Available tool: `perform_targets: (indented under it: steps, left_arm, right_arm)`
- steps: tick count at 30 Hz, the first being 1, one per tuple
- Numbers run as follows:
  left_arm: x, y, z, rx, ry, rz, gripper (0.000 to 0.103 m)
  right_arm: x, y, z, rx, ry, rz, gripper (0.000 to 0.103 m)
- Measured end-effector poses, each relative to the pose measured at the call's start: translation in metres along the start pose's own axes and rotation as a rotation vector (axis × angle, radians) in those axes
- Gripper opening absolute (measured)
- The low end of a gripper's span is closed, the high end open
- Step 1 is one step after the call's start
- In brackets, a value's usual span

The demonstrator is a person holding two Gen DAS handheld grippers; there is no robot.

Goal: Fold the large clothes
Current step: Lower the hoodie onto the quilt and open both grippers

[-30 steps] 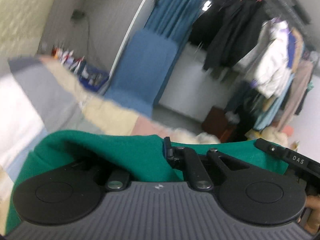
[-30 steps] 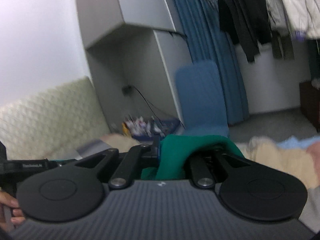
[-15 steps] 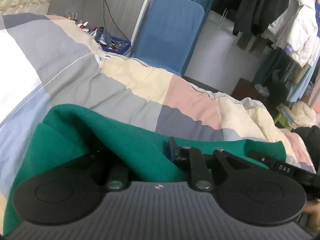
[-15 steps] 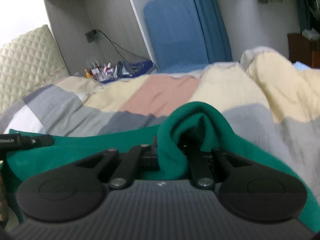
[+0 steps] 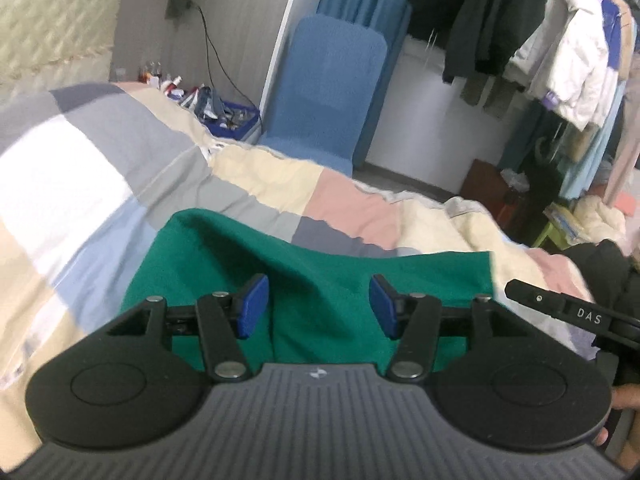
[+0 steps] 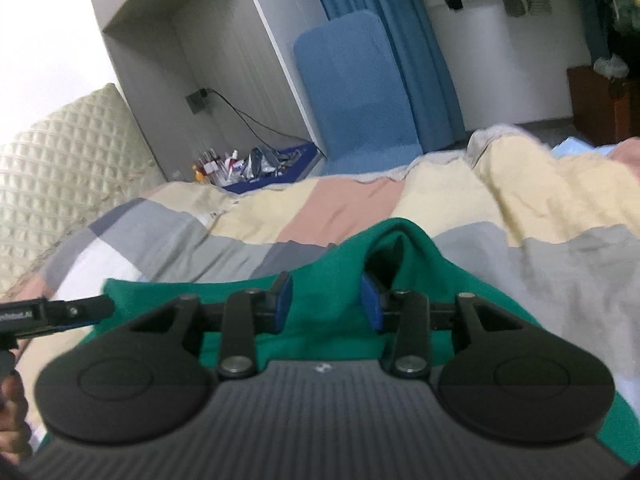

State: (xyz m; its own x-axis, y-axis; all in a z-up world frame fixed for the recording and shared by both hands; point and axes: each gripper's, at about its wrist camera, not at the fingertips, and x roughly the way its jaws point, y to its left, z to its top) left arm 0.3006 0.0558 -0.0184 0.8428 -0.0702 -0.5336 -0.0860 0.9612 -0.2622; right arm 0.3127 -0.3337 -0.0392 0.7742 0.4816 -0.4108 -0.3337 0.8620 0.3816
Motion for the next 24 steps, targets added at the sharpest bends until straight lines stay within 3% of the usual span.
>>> perform_targets:
  steps: [8,11,14,16,17,18,19,21,24]
  left_arm:
    - [-0.114,-0.016,-0.058,-0.04,-0.049,-0.022,0.062]
    - [-0.146,-0.02,-0.09,-0.03,-0.044,0.029,0.062]
    - [-0.168,-0.014,-0.116,-0.014,-0.034,0.05,0.062]
    - [-0.18,-0.006,-0.132,0.005,-0.03,0.089,0.062]
    - [-0.185,-0.002,-0.139,0.01,-0.014,0.107,0.062]
    - [-0.185,0.005,-0.143,0.013,0.01,0.122,0.063]
    - [-0.184,0.009,-0.146,0.017,0.038,0.143,0.063]
    - [-0.184,0.016,-0.156,0.02,0.073,0.187,0.063]
    - [-0.182,0.029,-0.162,-0.036,0.111,0.172,0.064]
  right_arm:
    - [-0.11,0.036,-0.034,0.009,-0.027,0.029,0.041]
    - [-0.138,0.049,-0.06,0.003,0.004,0.037,0.043]
    - [-0.156,0.063,-0.083,-0.036,0.026,0.052,0.053]
    - [-0.162,0.073,-0.096,-0.069,0.042,0.058,0.054]
    - [-0.164,0.077,-0.102,-0.078,0.047,0.064,0.063]
    - [-0.165,0.08,-0.108,-0.076,0.049,0.065,0.078]
    - [-0.165,0.082,-0.114,-0.066,0.053,0.061,0.085]
    - [-0.158,0.083,-0.124,-0.042,0.098,0.062,0.087]
    - [-0.139,0.086,-0.135,-0.036,0.16,0.052,0.086]
